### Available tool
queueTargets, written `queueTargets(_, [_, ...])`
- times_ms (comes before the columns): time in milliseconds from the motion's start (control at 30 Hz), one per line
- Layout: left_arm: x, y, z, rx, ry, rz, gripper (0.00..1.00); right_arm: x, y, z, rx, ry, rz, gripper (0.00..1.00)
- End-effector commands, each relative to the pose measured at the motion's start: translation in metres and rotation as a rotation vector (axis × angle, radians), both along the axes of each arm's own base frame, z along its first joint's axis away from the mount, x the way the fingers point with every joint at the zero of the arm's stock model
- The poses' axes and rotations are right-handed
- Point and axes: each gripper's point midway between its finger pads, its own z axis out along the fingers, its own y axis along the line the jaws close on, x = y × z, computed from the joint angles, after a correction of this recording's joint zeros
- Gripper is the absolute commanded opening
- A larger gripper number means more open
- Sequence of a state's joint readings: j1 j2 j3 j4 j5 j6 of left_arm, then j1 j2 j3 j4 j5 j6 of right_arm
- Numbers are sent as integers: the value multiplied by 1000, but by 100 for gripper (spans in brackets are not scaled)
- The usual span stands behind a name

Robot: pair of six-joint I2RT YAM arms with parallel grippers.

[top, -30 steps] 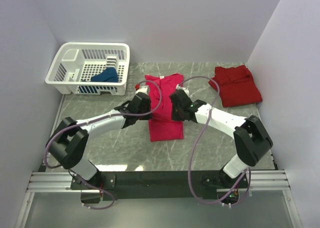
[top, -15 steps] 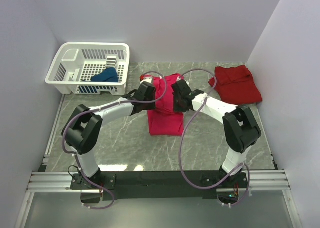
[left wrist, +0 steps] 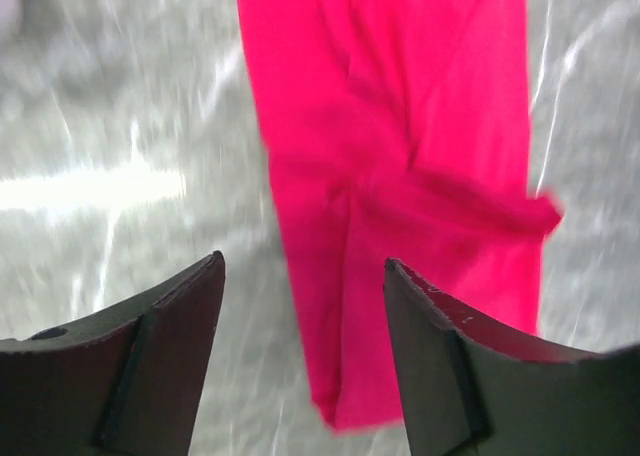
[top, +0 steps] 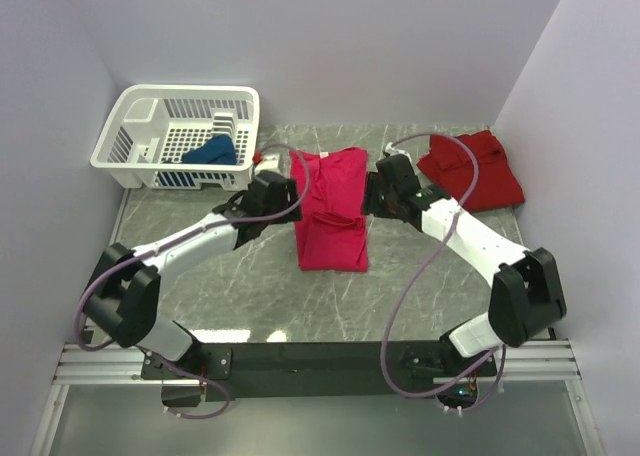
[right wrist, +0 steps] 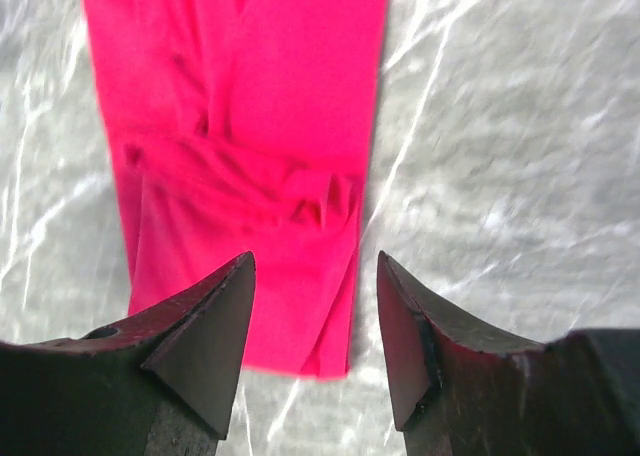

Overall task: Fold and stack the t-shirts
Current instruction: Fold the tshirt

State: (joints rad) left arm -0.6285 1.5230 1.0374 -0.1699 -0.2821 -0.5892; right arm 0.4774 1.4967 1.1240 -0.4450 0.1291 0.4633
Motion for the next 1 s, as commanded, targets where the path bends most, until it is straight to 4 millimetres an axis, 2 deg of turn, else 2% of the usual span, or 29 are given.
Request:
queueTargets(0, [-32,-10,-20,-94,66,-63,69,-19,10,-6,78,8,62,59])
queueTargets(67, [-51,-13,-38,-108,114,-86,69,-27,15,-10,100,13,86,58])
queueTargets(233, [-86,-25,-65,-150,194,-140,69,-49,21,-23,90,50,110,57])
queueTargets(367, [-105,-35,-71,-204,229,-171,70,-68,29,-36,95,86,132,57])
queueTargets(633, [-108,-43,-70,-266,215,-185,74,-92,28,-77,82,173,129,60])
queueTargets(767, [-107,-50,-78,-286,227,-195,74,-94,29,-85,72,188,125,60])
queueTargets(967, [-107,-49,-91,-264,256,-184,73,-96,33,-93,76,200,133,60])
